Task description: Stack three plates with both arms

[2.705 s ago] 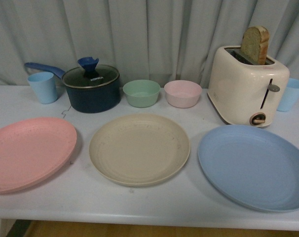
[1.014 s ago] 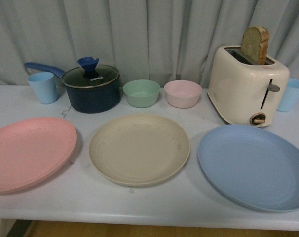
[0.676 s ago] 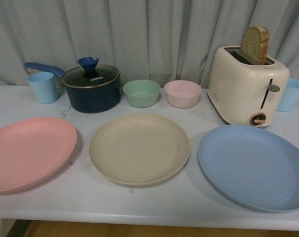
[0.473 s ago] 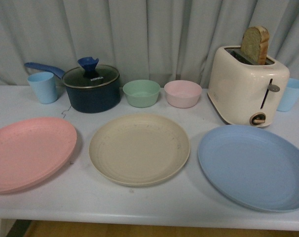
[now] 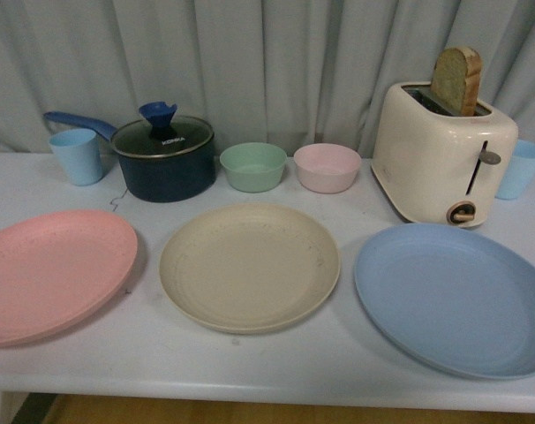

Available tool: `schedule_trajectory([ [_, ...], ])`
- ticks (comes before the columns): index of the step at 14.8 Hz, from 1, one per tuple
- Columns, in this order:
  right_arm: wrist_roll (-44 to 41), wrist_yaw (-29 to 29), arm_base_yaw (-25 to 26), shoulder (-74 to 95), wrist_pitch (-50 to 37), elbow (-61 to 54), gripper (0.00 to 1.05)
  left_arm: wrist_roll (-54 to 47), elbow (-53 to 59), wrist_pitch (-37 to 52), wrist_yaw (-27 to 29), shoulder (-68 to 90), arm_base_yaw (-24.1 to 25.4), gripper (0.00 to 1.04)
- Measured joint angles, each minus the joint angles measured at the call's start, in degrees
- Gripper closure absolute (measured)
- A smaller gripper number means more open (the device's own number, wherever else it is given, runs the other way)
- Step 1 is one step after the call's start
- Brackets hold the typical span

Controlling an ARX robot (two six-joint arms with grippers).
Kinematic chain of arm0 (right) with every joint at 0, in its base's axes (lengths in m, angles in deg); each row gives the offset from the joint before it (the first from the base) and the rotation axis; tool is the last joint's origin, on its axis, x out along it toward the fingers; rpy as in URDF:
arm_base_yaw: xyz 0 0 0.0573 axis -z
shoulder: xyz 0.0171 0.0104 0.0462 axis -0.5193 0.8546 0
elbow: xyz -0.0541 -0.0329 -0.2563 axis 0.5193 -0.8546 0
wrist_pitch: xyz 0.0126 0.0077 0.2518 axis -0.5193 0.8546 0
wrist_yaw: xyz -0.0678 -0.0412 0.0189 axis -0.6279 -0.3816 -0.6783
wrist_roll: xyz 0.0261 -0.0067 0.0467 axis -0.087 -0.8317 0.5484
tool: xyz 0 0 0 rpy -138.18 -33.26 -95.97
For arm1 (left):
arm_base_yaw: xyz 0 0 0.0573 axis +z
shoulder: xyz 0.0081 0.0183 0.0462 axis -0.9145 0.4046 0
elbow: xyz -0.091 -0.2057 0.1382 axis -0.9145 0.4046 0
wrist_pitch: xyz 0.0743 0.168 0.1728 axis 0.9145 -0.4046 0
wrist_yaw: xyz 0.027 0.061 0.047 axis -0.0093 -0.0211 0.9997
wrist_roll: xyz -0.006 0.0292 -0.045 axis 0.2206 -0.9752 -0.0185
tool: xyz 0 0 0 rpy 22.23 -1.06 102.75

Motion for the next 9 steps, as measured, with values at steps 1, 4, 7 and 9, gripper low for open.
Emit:
schedule_trajectory([
  [1, 0.1, -0.1, 0.0, 0.0, 0.0, 0.0, 0.06, 6.0, -6.6, -14.2, 10.4, 8.9, -3.4, 0.07],
  [4, 0.0, 0.0, 0.0, 0.0, 0.0, 0.0, 0.06, 9.0, -20.0, 0.4, 9.3, 31.6, 2.9, 0.07],
  [7, 0.0, 0.0, 0.0, 0.0, 0.0, 0.0, 0.06, 3.6, -33.9, 17.0, -1.5, 67.6, 7.1, 0.07],
  [9, 0.0, 0.0, 0.0, 0.0, 0.0, 0.0, 0.06, 1.3, -38.6, 17.0, -2.6, 76.1, 7.6, 0.07],
])
